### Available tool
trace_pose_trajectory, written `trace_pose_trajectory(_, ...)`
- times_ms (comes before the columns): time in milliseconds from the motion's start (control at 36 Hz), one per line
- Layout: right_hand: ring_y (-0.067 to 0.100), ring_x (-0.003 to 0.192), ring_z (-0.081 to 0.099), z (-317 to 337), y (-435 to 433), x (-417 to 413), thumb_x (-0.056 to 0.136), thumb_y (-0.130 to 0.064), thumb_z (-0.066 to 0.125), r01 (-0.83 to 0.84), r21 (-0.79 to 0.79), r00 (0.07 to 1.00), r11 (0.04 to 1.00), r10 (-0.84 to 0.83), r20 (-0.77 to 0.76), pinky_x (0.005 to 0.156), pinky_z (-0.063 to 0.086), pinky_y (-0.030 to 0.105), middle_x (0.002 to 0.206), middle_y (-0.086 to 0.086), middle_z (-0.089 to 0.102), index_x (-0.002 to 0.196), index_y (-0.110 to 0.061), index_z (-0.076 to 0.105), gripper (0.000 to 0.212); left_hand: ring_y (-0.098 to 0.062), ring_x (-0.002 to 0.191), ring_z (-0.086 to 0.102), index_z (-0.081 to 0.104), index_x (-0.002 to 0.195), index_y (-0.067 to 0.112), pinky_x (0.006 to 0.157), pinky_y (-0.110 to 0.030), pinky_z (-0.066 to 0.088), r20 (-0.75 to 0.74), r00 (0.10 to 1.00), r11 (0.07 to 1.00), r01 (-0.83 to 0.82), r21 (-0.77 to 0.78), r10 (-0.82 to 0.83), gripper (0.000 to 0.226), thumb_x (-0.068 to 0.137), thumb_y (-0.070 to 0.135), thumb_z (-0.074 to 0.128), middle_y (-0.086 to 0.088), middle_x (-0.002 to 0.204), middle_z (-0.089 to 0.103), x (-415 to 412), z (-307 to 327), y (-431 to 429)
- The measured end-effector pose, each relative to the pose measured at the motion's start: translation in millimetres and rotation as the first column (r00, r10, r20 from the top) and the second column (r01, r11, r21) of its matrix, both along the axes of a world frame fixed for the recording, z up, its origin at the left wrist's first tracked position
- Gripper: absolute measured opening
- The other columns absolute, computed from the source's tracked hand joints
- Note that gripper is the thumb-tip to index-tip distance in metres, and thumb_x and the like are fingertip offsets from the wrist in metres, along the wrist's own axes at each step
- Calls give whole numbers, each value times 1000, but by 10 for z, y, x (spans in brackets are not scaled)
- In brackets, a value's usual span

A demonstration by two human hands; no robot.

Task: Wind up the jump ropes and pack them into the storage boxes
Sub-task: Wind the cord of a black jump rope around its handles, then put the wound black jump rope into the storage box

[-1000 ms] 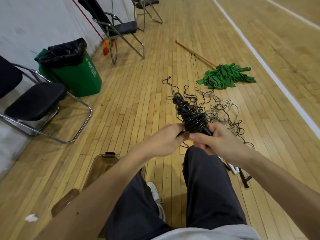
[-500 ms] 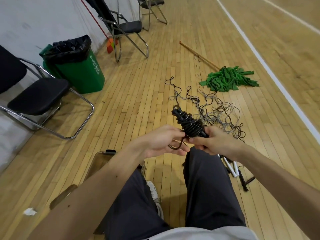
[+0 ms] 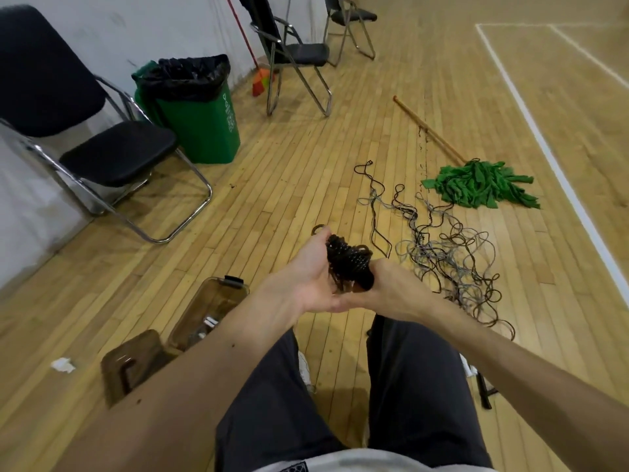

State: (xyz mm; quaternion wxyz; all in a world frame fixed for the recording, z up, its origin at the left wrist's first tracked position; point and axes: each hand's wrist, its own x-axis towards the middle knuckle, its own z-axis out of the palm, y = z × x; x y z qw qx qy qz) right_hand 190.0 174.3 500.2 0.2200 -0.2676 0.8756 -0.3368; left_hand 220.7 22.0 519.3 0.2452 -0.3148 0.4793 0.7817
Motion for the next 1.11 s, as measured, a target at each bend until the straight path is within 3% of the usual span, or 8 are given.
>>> trace_pose_trajectory(167, 9, 45, 40, 29, -378, 24, 97, -67, 38, 98, -106, 957, 989, -65, 282, 46, 33, 17, 59, 0, 55, 81, -10, 61, 63, -30, 129, 51, 52, 136, 13, 113, -53, 31, -139, 989, 999, 43, -20, -45, 64, 101, 62, 32, -18, 137, 56, 336, -8, -434)
trace_pose_trajectory(444, 9, 45, 41, -305, -1563, -15, 98, -72, 28, -61, 28, 897, 998, 42, 440, 43, 32, 20, 66, 2, 56, 87, -12, 63, 70, -22, 94, 74, 64, 123, 8, 84, -35, 60, -360, 916, 910, -293, -294, 179, 40, 103, 40, 51, -12, 104, 76, 657, -797, -1371)
trace_pose_trajectory(694, 13, 46, 55, -1513, -2964, -305, 98, -73, 17, -311, 371, 889, 875, 130, 438, 49, 46, 20, 56, 5, 61, 58, -10, 61, 86, -27, 90, 73, 68, 115, 7, 84, -37, 61, -87, 893, 845, -446, -297, 441, 34, 101, 35, 56, -17, 102, 74, 547, -1961, -2342)
trace_pose_trajectory(778, 23, 87, 65, -2120, -3342, -539, 94, -78, 26, -341, 405, 864, 848, 113, 490, 72, 49, 29, 96, 12, 70, 99, -2, 69, 87, -26, 93, 74, 70, 114, 8, 74, -29, 61, 14, 881, 826, -438, -354, 473, 33, 101, 36, 57, -14, 103, 74, 425, -2395, -2665)
trace_pose_trajectory(861, 23, 115, 57, -2636, -3650, -768, 95, -66, 48, -314, 324, 840, 892, 101, 533, 84, 47, 31, 134, 4, 53, 143, -7, 36, 76, -6, 76, 72, 73, 96, 7, 64, -20, 57, 72, 895, 829, -373, -417, 440, 33, 101, 36, 57, -2, 87, 73, 267, -2829, -2952)
trace_pose_trajectory(917, 23, 113, 59, -2977, -3884, -942, 97, -53, 58, -335, 255, 876, 907, 200, 440, 86, 49, 33, 126, 2, 58, 135, -15, 45, 56, -3, 62, 66, 69, 81, 8, 57, -21, 51, 101, 897, 807, -331, -488, 430, 39, 102, 37, 55, 3, 69, 67, 131, -3103, -3130)
trace_pose_trajectory(1000, 24, 105, 62, -3407, -4242, -1133, 98, -45, 60, -347, 245, 907, 905, 258, 332, 77, 46, 30, 102, -2, 62, 113, -18, 58, 31, -26, 70, 68, 73, 94, 6, 65, -36, 52, 128, 903, 777, -272, -568, 410, 44, 101, 44, 53, -9, 79, 73, -122, -3541, -3437)
trace_pose_trajectory(1111, 27, 100, 65, -3927, -4631, -1398, 96, -45, 64, -335, 249, 926, 909, 269, 266, 86, 55, 41, 105, 5, 68, 110, -16, 67, 33, -38, 81, 68, 72, 98, 0, 66, -34, 50, 164, 903, 713, -191, -674, 396, 52, 100, 49, 53, -11, 78, 67, -482, -4081, -3859)
